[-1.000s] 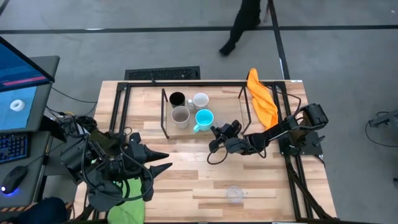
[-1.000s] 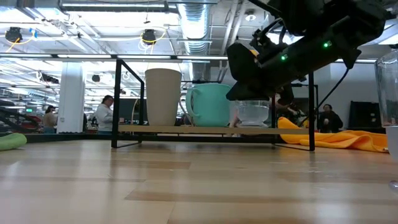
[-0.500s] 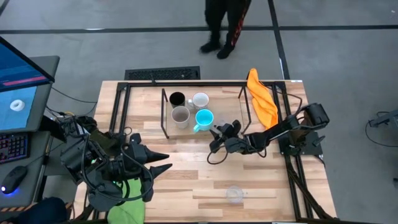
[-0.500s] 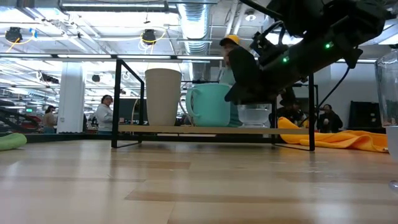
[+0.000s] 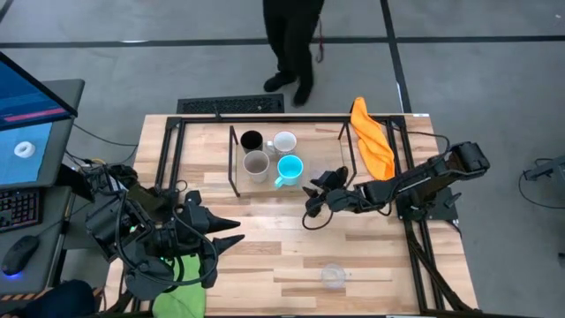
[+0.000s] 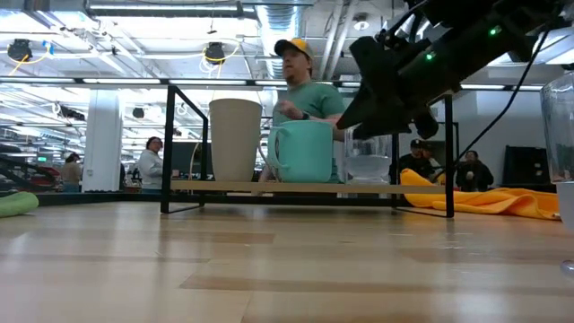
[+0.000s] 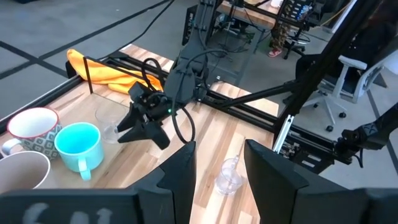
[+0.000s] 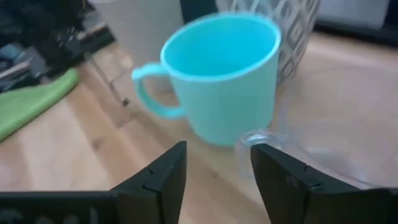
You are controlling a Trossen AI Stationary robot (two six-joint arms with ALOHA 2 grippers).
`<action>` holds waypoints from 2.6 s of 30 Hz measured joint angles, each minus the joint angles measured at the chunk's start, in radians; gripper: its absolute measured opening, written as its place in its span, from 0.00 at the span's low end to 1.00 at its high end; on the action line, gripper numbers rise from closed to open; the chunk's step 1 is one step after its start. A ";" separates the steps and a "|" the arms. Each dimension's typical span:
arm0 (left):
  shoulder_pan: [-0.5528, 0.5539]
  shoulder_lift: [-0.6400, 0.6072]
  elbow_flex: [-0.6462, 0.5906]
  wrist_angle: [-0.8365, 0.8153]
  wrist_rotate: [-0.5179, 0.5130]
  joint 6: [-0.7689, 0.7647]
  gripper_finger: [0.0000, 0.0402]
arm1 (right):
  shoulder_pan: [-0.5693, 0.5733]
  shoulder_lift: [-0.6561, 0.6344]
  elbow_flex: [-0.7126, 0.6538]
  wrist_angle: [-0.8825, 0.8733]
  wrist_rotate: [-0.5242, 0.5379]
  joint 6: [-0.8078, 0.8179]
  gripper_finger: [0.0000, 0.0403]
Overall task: Stack small to large cups/mugs on shelf
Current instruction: Put the left transparent mug on the shelf
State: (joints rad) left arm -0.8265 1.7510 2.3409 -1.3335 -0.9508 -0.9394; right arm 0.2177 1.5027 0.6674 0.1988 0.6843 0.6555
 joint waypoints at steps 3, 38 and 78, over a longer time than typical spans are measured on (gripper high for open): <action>-0.004 0.000 0.000 0.000 0.003 0.000 0.31 | -0.006 -0.030 0.000 -0.063 -0.086 0.038 0.49; -0.006 0.000 0.000 0.007 0.003 0.000 0.31 | 0.017 -0.152 0.329 -0.830 -0.275 0.114 0.28; -0.005 0.000 0.000 -0.003 0.057 -0.019 0.31 | -0.360 0.132 0.506 -1.043 -0.483 -0.547 0.00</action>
State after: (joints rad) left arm -0.8318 1.7508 2.3405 -1.3362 -0.8936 -0.9581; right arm -0.1420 1.6344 1.1732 -0.8441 0.2010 0.1084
